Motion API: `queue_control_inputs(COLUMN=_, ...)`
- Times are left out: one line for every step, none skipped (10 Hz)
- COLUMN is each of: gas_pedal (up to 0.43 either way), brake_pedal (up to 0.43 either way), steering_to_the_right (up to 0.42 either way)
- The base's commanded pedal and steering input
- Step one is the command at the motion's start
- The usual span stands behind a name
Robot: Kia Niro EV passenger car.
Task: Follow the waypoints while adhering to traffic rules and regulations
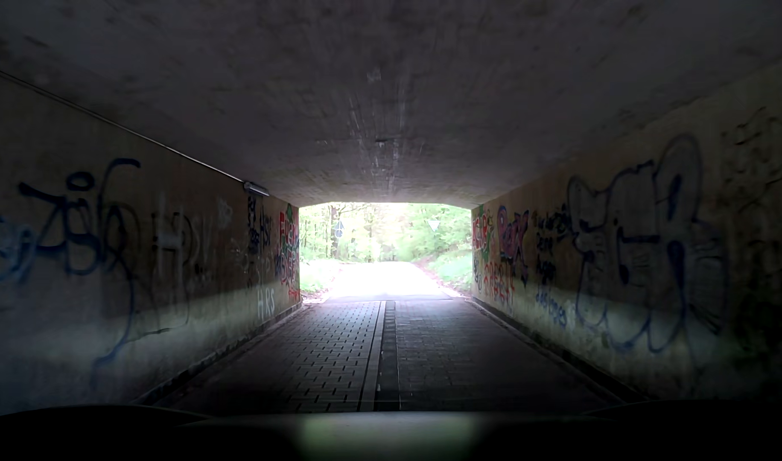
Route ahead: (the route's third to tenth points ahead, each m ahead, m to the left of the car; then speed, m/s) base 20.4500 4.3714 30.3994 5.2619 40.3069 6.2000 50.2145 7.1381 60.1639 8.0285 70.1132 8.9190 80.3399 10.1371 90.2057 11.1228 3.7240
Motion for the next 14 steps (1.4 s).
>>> queue_control_inputs(gas_pedal=0.059, brake_pedal=0.000, steering_to_the_right=-0.001)
queue_control_inputs(gas_pedal=0.059, brake_pedal=0.000, steering_to_the_right=0.004)
queue_control_inputs(gas_pedal=0.067, brake_pedal=0.000, steering_to_the_right=0.003)
queue_control_inputs(gas_pedal=0.079, brake_pedal=0.000, steering_to_the_right=0.001)
queue_control_inputs(gas_pedal=0.098, brake_pedal=0.000, steering_to_the_right=0.001)
queue_control_inputs(gas_pedal=0.098, brake_pedal=0.000, steering_to_the_right=0.001)
queue_control_inputs(gas_pedal=0.098, brake_pedal=0.000, steering_to_the_right=0.001)
queue_control_inputs(gas_pedal=0.098, brake_pedal=0.000, steering_to_the_right=0.001)
queue_control_inputs(gas_pedal=0.098, brake_pedal=0.000, steering_to_the_right=0.001)
queue_control_inputs(gas_pedal=0.098, brake_pedal=0.000, steering_to_the_right=0.001)
queue_control_inputs(gas_pedal=0.098, brake_pedal=0.000, steering_to_the_right=0.001)
queue_control_inputs(gas_pedal=0.098, brake_pedal=0.000, steering_to_the_right=0.001)
queue_control_inputs(gas_pedal=0.098, brake_pedal=0.000, steering_to_the_right=0.001)
queue_control_inputs(gas_pedal=0.098, brake_pedal=0.000, steering_to_the_right=0.000)
